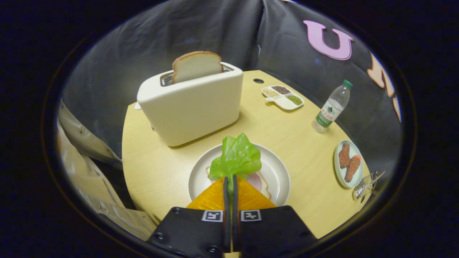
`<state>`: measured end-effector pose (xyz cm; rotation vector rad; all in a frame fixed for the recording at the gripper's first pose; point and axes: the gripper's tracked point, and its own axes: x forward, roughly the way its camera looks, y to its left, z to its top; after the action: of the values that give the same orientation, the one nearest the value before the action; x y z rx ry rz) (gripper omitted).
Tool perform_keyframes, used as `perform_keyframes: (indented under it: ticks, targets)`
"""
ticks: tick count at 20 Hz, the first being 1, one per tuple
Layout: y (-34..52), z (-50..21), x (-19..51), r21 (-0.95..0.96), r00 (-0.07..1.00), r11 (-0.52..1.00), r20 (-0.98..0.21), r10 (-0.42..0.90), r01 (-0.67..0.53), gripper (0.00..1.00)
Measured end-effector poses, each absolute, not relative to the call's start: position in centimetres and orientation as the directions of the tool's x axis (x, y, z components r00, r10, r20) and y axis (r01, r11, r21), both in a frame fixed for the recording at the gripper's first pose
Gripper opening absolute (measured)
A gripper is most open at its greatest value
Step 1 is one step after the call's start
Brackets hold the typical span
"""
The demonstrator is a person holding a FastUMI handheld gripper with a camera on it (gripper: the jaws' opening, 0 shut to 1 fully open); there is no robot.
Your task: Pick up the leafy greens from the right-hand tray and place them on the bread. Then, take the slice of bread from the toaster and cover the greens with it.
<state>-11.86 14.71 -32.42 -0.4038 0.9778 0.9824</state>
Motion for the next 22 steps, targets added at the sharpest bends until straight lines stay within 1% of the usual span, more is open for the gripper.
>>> perform_keyframes:
  ticks: [2,6,8,11,13,16,19,20,22]
  targets:
    - [14.8,-33.2,-11.7,0.113,0.191,0.519,-0.847,0.496,-0.847,0.08]
    - [14.4,-34.3,-10.8,0.103,0.192,0.542,-0.866,0.462,-0.834,0.08]
    - [13.9,-35.5,-10.7,0.123,0.168,0.558,-0.881,0.442,-0.821,0.15]
    - [12.5,-36.5,-9.8,0.068,0.189,0.562,-0.902,0.387,-0.824,0.25]
    - [12.5,-36.5,-10.0,0.075,0.181,0.56,-0.904,0.388,-0.825,0.32]
    - [12.8,-36.2,-10.3,0.08,0.174,0.546,-0.901,0.398,-0.834,0.62]
    - [13.2,-35.4,-10.1,0.067,0.193,0.545,-0.893,0.406,-0.835,0.92]
    - [13.5,-34.9,-10.1,0.066,0.201,0.55,-0.89,0.41,-0.833,1.0]
    - [14.4,-33.4,-10.1,0.072,0.213,0.557,-0.877,0.431,-0.828,1.0]
